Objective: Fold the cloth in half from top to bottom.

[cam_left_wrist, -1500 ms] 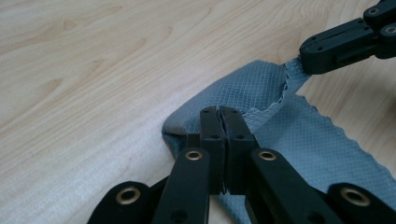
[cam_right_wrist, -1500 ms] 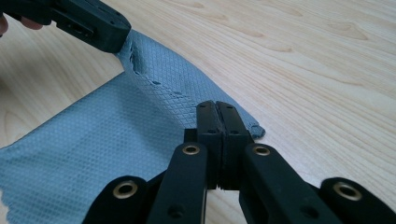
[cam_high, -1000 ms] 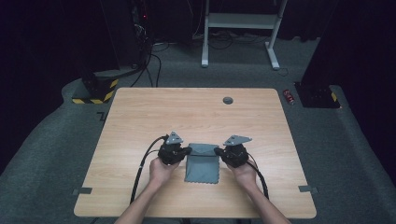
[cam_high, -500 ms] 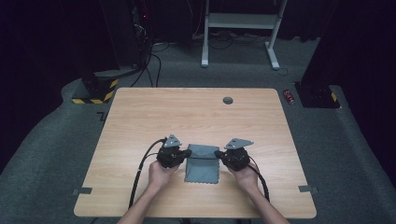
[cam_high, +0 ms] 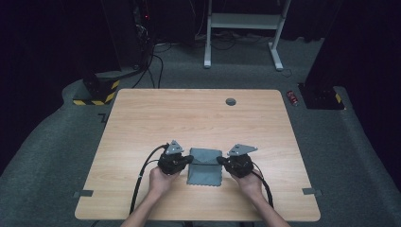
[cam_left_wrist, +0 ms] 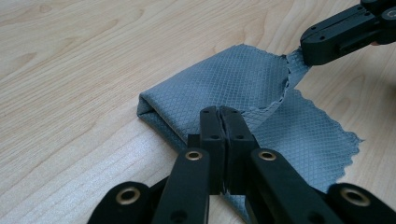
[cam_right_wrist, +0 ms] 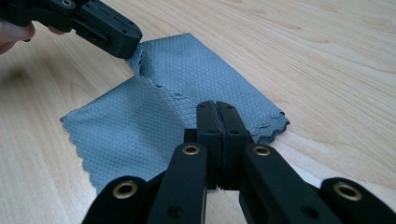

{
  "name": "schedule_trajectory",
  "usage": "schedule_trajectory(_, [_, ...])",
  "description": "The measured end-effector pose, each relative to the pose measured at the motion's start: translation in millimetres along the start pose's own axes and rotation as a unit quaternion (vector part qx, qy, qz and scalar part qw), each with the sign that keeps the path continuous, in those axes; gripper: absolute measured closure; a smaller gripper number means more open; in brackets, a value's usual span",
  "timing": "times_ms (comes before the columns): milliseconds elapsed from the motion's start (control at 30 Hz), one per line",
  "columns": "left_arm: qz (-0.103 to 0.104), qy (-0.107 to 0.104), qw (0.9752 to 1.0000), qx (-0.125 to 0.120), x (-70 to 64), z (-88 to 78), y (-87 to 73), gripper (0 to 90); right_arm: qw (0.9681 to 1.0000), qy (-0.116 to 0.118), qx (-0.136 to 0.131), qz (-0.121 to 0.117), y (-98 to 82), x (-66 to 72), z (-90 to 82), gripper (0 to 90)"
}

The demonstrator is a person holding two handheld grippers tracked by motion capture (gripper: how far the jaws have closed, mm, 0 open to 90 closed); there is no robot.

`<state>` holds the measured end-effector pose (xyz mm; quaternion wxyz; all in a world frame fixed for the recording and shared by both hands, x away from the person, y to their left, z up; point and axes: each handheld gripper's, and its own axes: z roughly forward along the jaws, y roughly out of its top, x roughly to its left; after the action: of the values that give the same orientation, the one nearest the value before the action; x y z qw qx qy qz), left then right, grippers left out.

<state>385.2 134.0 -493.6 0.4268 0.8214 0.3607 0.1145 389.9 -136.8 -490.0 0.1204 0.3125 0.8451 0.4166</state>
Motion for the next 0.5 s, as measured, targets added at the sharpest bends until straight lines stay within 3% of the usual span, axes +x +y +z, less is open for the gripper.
schedule_trajectory(267, [0.005, 0.0, 1.0, 0.001, -3.6, -3.2, -4.6, 88.7, 1.0, 0.006, 0.0, -0.002, -3.9, 5.3, -3.6, 89.4])
schedule_trajectory(500, [-0.007, -0.005, 0.9999, -0.009, -6.6, -7.6, -8.2, 88.7, 0.9999, 0.012, -0.001, -0.002, -6.6, 9.3, -6.9, 89.4])
